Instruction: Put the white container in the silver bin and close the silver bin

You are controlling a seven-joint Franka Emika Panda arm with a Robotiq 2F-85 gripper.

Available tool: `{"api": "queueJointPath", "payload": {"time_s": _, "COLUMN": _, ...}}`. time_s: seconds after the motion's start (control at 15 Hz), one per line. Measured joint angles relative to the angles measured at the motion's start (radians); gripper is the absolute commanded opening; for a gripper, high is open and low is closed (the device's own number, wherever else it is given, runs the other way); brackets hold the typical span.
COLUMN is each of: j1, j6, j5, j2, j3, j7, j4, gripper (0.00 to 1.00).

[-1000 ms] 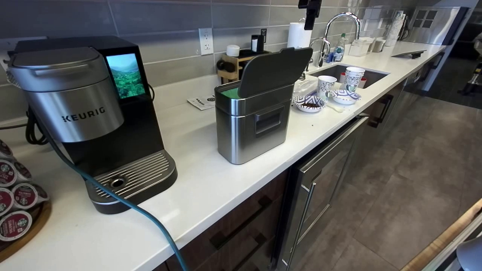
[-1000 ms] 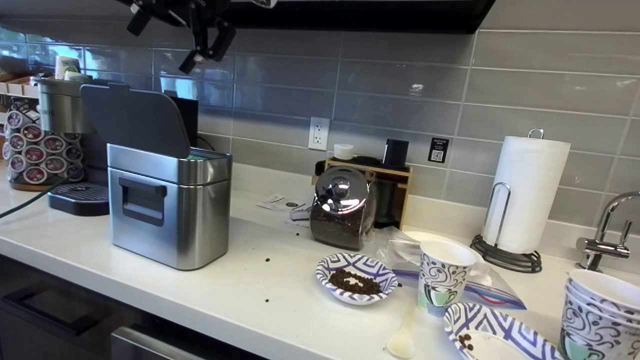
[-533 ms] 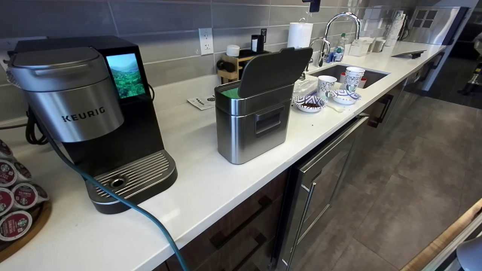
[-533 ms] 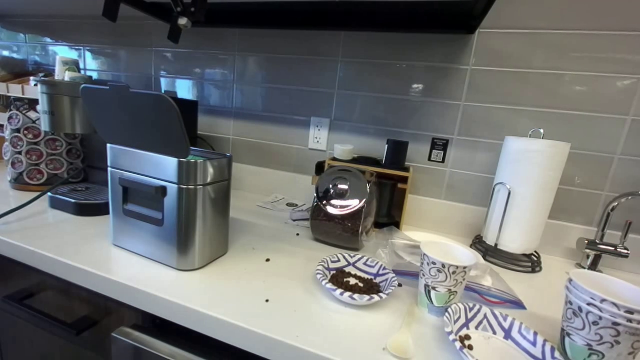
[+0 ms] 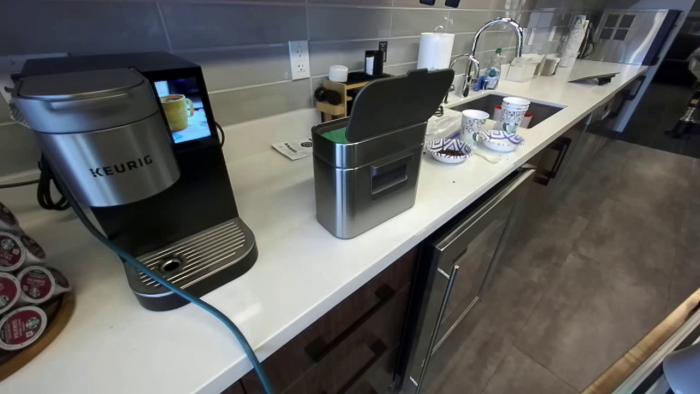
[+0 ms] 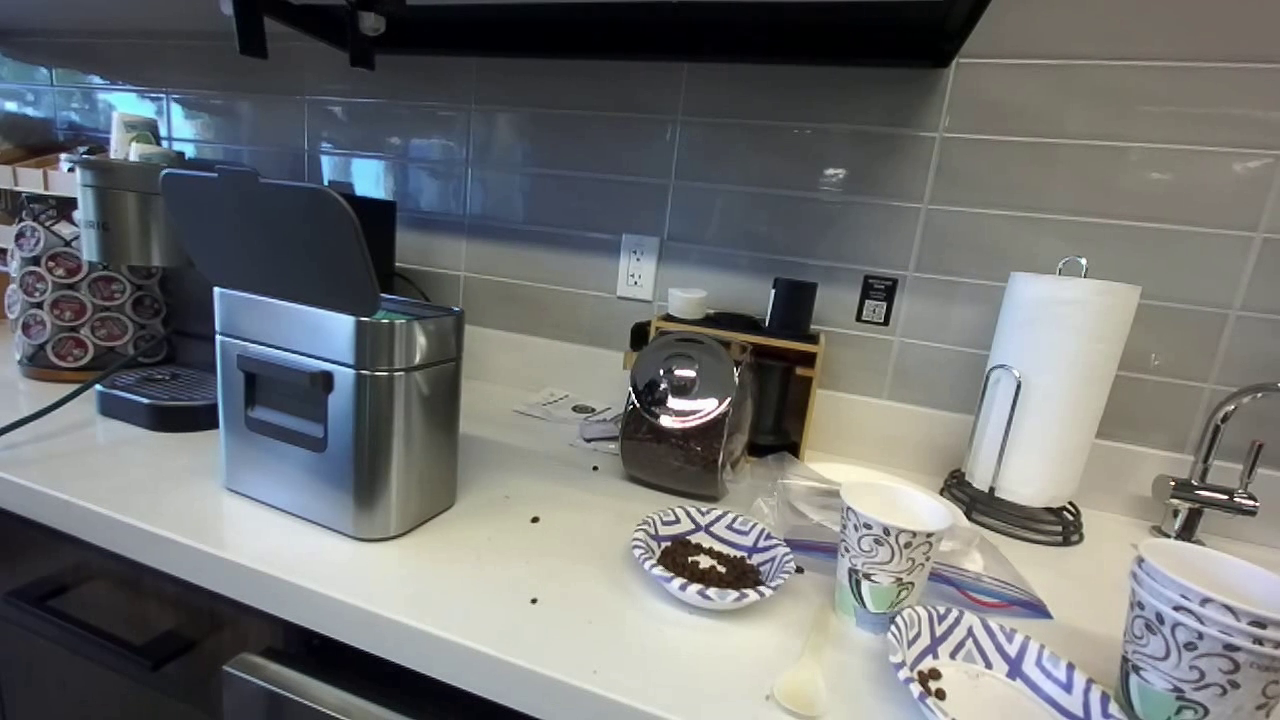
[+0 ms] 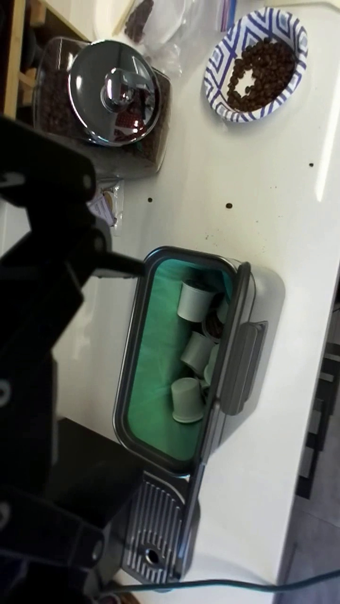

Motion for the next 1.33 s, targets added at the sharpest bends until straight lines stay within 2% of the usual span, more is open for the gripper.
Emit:
{"api": "queueJointPath", "payload": {"time_s": 0.2, "j1": -0.001, "j6": 0.065, "j5": 0.047, "j2": -0.084, "j3": -0.012, "j7": 0.105, "j4": -0.115, "gripper": 1.00}}
{"api": "queueJointPath", "payload": {"time_s": 0.47, "j1": -0.005, "j6": 0.089, "j5": 0.083, "j2": -0.162, "j3": -0.025, "j7": 0.161, "j4": -0.211, "gripper": 1.00}}
{"api": "queueJointPath", "payload": {"time_s": 1.33, "j1": 0.001, "j6": 0.091, "j5": 0.106, "j2": -0.194, "j3": -0.048, "j7": 0.053, "j4": -0.340, "gripper": 1.00}}
